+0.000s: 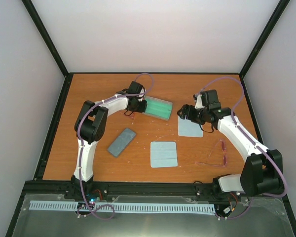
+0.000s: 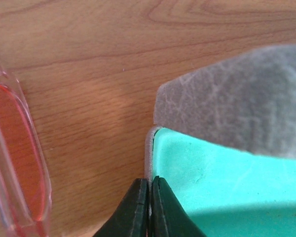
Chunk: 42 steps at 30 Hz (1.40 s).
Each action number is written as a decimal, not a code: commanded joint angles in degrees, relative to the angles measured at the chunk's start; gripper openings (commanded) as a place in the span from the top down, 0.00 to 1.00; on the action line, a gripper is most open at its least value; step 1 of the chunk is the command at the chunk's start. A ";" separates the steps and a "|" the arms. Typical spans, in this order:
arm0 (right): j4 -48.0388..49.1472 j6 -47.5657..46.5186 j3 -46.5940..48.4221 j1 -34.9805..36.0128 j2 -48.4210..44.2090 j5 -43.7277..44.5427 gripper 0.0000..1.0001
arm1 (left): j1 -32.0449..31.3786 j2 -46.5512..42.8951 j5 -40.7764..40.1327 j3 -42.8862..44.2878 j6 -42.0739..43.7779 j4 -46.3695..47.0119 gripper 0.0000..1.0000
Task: Organize the sunglasses
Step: Place the sunglasses case at the center of the board.
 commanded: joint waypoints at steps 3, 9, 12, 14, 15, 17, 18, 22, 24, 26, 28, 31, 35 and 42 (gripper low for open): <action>0.94 0.08 -0.74 0.78 1.14 -0.39 0.18 | -0.22 -0.61 3.35 0.62 0.34 0.74 0.86; 1.34 0.52 -0.44 2.14 2.25 0.42 0.13 | -0.30 -1.35 5.51 -0.37 0.96 0.31 0.78; 1.39 0.63 -0.22 2.72 2.97 0.52 0.14 | -0.38 -1.98 7.10 -1.38 1.23 0.22 0.78; 1.42 0.68 -0.07 3.05 3.39 0.50 0.14 | -0.66 -2.45 7.88 -2.17 1.48 0.23 0.78; 1.37 0.70 0.02 3.26 3.52 0.50 0.14 | -0.92 -2.76 8.15 -2.59 1.64 0.34 0.78; 1.19 0.76 0.17 3.51 3.63 0.69 0.15 | -1.24 -3.08 8.33 -3.10 1.89 0.32 0.78; 0.96 0.71 0.24 3.71 3.72 0.86 0.15 | -1.29 -3.23 8.36 -3.17 2.06 0.15 0.78; -0.76 0.15 0.78 4.17 2.81 2.47 0.16 | -1.33 -4.03 7.73 -2.43 2.97 -1.28 0.76; -2.02 -0.44 0.99 4.35 1.92 3.70 0.16 | -1.32 -5.15 7.38 -2.67 3.32 -1.60 0.73; -3.47 -1.27 1.13 4.46 0.86 5.23 0.16 | -1.31 -6.61 6.76 -3.35 3.58 -1.57 0.67; -5.04 -2.30 1.13 4.47 -0.07 6.99 0.16 | -1.28 -7.89 5.57 -3.98 4.12 -1.77 0.62; -6.56 -3.42 0.39 4.46 -1.41 8.54 0.16 | -1.28 -9.30 3.60 -4.04 5.23 -3.10 0.56; -7.09 -4.63 -1.68 4.65 -3.60 8.72 0.18 | -1.31 -13.87 2.91 -6.81 6.47 -2.43 0.56; -9.51 -5.51 -6.93 9.45 -6.02 12.28 0.34 | -2.06 -30.31 0.10 -17.76 13.94 3.74 0.59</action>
